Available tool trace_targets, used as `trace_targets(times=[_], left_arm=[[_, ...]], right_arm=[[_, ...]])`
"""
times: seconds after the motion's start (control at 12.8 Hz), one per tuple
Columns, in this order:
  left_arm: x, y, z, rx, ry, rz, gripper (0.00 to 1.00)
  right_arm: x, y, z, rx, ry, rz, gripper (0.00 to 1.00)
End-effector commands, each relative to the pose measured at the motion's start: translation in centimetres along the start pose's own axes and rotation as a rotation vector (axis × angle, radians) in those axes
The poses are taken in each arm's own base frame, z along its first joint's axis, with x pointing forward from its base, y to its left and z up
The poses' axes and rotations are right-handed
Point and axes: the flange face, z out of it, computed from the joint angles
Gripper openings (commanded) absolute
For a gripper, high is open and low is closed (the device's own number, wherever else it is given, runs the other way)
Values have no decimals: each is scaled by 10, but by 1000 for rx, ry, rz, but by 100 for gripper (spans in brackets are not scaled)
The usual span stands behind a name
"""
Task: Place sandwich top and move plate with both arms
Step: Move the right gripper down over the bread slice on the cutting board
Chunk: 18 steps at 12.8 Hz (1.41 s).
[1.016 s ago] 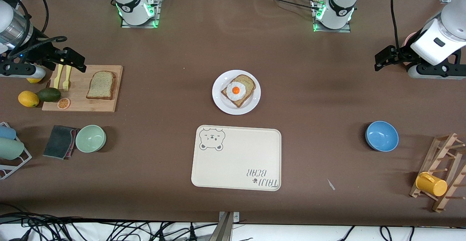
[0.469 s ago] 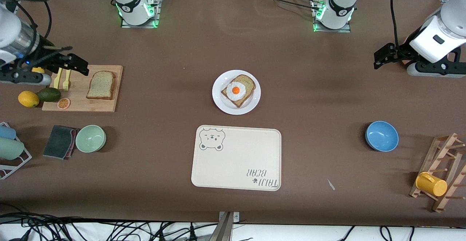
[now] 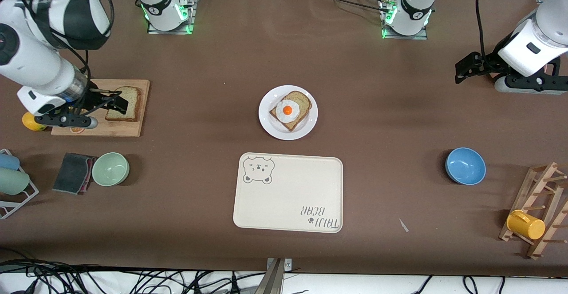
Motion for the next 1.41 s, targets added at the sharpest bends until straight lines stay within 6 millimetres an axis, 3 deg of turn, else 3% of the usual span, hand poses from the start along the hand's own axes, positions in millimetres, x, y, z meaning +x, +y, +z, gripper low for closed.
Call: trace_targets(times=[0.0,0.23,0.31,0.47,0.78,0.94,1.33], left_arm=[[0,0,-6,-11,-5,2,100],[-2,0,-5,-10,-24,2,100],[-2,-1,-4,-10,-28,0,100],[-2,-1,-4,-9,-30,0,100],[-3,1,-4,-9,-31,3,100],[-3,1,-4,-11,-31,2,100],[-3,1,-4,-11,-31,2,100]], right_arm=[[-13,21,44,-44,39,9,99],[-21,36,100,-67,51,38,99],[-18,51,122,-99,25,55,99],[-22,54,157,-98,-16,122,99],[-37,47,188,-93,-44,142,98],[-38,43,207,-88,-55,134,87],[-41,42,214,-91,-75,134,80]])
